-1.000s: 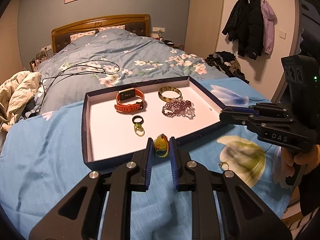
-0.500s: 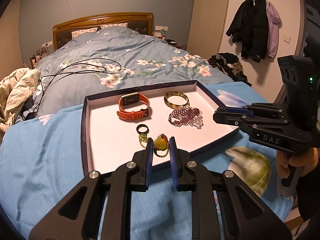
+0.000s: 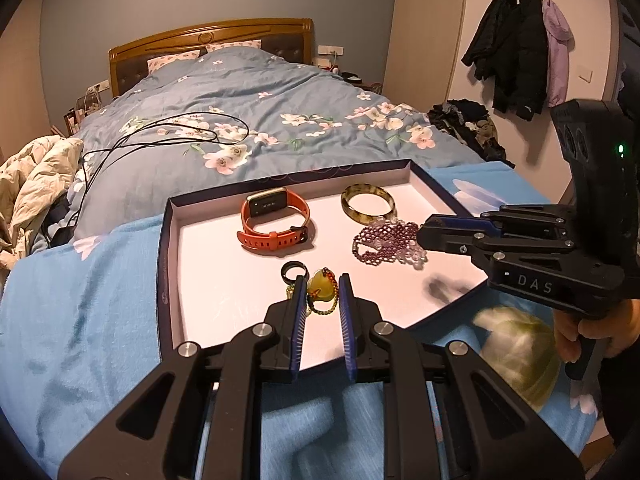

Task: Organize jewelry
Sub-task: 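Carry the duck pendant and green bead ring into the box, then open both grippers to release duck pendant and bead ring in the box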

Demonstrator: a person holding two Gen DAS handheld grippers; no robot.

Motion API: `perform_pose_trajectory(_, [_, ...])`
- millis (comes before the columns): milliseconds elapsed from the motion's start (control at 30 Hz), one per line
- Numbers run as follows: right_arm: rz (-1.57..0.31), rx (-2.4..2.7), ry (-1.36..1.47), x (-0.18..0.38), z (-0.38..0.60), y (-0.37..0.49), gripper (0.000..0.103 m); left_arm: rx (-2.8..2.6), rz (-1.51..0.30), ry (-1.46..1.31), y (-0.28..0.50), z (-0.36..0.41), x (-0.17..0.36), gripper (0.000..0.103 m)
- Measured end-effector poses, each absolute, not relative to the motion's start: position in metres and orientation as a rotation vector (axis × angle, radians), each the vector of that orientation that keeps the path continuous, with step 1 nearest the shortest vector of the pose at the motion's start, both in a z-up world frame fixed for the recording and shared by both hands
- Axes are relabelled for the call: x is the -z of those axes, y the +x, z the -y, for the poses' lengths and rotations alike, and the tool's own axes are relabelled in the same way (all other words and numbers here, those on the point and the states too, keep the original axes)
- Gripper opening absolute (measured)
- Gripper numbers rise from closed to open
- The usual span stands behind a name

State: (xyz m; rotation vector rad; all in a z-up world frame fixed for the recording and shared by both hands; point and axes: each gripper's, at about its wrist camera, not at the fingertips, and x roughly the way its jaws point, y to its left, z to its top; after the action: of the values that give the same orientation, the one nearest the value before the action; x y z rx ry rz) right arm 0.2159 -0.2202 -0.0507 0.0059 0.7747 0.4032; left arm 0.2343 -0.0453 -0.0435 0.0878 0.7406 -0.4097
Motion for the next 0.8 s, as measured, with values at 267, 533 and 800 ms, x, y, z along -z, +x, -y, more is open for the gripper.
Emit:
perform_pose_trajectory(267, [-0.800, -0.397, 0.000, 0.058, 0.216, 0.231, 0.013, 0.392, -0.771, 0.089, 0.251, 0.050, 0.054, 0.016])
perform_pose_trajectory(533, [-0.831, -0.384, -0.007, 0.069, 0.214, 0.241, 0.013, 0.380, -0.806, 0.090, 0.264, 0.053, 0.066, 0.016])
perform_pose_trajectory(800, [-0.840, -0.365, -0.005, 0.073, 0.215, 0.246, 0.013, 0.369, -0.825, 0.105, 0.272, 0.058, 0.074, 0.016])
